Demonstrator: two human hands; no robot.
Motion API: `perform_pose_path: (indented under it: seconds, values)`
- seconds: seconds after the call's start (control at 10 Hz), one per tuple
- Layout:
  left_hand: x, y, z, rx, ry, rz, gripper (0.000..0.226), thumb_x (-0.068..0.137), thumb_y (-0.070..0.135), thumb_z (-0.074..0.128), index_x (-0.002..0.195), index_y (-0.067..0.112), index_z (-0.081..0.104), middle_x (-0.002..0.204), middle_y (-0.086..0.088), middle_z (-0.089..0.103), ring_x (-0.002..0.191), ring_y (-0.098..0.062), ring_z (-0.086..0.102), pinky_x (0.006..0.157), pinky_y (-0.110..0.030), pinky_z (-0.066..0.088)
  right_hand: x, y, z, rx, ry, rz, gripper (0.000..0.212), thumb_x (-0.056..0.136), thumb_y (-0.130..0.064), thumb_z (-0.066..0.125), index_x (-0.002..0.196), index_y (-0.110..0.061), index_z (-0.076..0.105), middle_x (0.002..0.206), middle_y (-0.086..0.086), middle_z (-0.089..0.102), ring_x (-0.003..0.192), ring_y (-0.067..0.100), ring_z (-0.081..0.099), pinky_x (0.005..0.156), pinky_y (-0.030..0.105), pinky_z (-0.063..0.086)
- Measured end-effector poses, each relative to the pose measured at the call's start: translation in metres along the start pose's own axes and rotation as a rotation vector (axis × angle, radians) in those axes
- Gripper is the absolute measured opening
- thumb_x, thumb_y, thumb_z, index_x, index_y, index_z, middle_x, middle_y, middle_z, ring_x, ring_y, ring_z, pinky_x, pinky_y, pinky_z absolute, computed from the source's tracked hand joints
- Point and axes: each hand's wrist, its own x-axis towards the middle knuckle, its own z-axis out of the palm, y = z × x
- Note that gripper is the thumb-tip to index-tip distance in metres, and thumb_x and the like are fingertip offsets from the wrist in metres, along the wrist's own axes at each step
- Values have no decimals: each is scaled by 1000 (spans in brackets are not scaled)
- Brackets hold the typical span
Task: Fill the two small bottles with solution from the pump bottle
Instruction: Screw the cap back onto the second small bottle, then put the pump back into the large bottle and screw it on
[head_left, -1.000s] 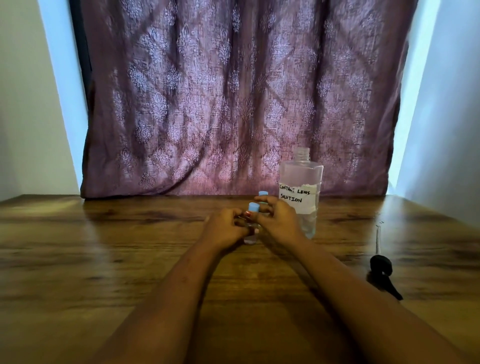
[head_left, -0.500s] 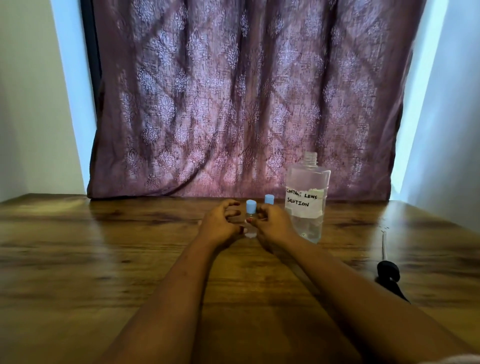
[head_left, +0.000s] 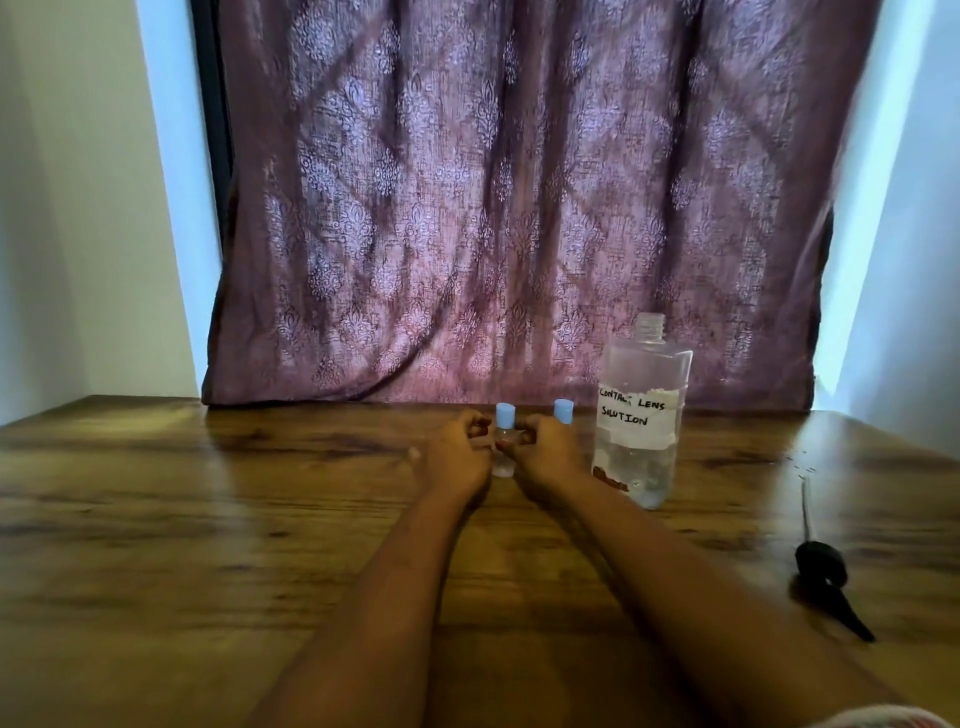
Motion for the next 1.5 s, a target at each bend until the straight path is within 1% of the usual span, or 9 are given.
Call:
perform_pose_path:
  seconds: [0.1, 0.2, 0.4, 0.5, 0.6, 0.8, 0.9, 1.3, 1.5]
  values:
    - [-2, 4, 1, 52, 3, 25, 33, 83, 21, 63, 116, 27, 63, 116, -3, 70, 111, -28, 61, 100, -50, 43, -5, -5, -14, -78, -5, -11, 35, 83, -14, 66, 116, -5, 58, 113, 12, 65, 96, 24, 62, 80, 29, 52]
    - [-8, 13, -2, 104, 172, 118, 37, 82, 16, 62, 118, 26, 61, 115, -8, 67, 117, -32, 52, 101, -50, 39, -12, -19, -44, -171, 149, -155, 27, 83, -11, 66, 108, -3, 64, 102, 12, 69, 93, 24, 63, 78, 23, 46]
    - [-20, 31, 3, 124, 128, 266, 38, 86, 15, 63, 123, 21, 58, 117, -8, 64, 117, -29, 48, 91, -35, 30, -39, -26, -124, -105, 621, -391, 4, 89, -21, 59, 90, -20, 63, 73, -11, 58, 61, -2, 54, 50, 6, 44]
    - [-32, 39, 9, 120, 67, 267, 41, 88, 20, 61, 128, 23, 56, 122, -10, 59, 118, -29, 46, 100, -40, 35, -50, -5, -163, -257, 654, -216, 9, 88, -14, 56, 88, -17, 65, 82, 5, 67, 72, 20, 62, 64, 29, 52]
    - [-41, 44, 14, 74, 35, 272, 36, 86, 20, 64, 121, 27, 59, 118, -9, 59, 113, -30, 49, 98, -51, 43, -67, 30, -196, -523, 444, 41, 24, 83, -2, 52, 93, -16, 69, 103, 12, 69, 96, 31, 61, 76, 31, 45]
    - [-50, 53, 25, -35, -52, 237, 32, 86, 25, 67, 116, 32, 58, 115, 0, 62, 108, -25, 55, 96, -54, 46, -97, 65, -220, -602, 116, 147, 39, 76, 14, 44, 95, -9, 69, 108, 14, 65, 98, 24, 58, 80, 26, 43]
    - [-54, 60, 32, -72, -120, 202, 41, 84, 28, 69, 123, 32, 54, 123, -1, 60, 117, -26, 53, 101, -55, 43, -101, 69, -218, -536, 91, 100, 35, 73, 18, 48, 92, -1, 70, 102, 13, 67, 92, 18, 58, 71, 11, 35]
    - [-49, 94, 78, -308, -242, 17, 108, 67, 40, 84, 148, 30, 14, 147, -9, 47, 129, -34, 50, 100, -58, 46, -99, 69, -205, -709, -23, 94, 28, 83, 2, 52, 105, -10, 66, 112, 11, 63, 107, 26, 57, 87, 27, 43]
    - [-45, 90, 99, -372, -229, 52, 100, 70, 30, 85, 145, 21, 20, 145, -7, 48, 129, -30, 49, 103, -56, 45, -93, 63, -199, -878, 155, -239, 21, 87, -12, 51, 100, -11, 67, 99, 6, 62, 78, 4, 60, 63, 8, 45]
